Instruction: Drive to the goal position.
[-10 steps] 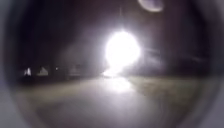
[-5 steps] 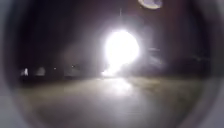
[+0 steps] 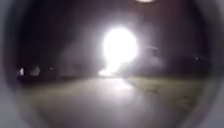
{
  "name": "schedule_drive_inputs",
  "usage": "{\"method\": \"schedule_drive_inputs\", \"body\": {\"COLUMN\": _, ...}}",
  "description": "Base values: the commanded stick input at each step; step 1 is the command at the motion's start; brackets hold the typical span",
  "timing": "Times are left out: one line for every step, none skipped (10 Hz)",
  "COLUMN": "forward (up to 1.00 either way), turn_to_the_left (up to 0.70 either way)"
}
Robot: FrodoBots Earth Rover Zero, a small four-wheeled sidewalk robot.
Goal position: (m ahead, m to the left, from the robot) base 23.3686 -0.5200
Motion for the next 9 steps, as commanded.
{"method": "schedule_drive_inputs", "body": {"forward": 1.00, "turn_to_the_left": 0.00}}
{"method": "schedule_drive_inputs", "body": {"forward": 1.00, "turn_to_the_left": 0.00}}
{"method": "schedule_drive_inputs", "body": {"forward": 1.00, "turn_to_the_left": 0.19}}
{"method": "schedule_drive_inputs", "body": {"forward": 1.00, "turn_to_the_left": 0.22}}
{"method": "schedule_drive_inputs", "body": {"forward": 1.00, "turn_to_the_left": 0.18}}
{"method": "schedule_drive_inputs", "body": {"forward": 1.00, "turn_to_the_left": 0.13}}
{"method": "schedule_drive_inputs", "body": {"forward": 1.00, "turn_to_the_left": 0.12}}
{"method": "schedule_drive_inputs", "body": {"forward": 1.00, "turn_to_the_left": 0.14}}
{"method": "schedule_drive_inputs", "body": {"forward": 1.00, "turn_to_the_left": 0.15}}
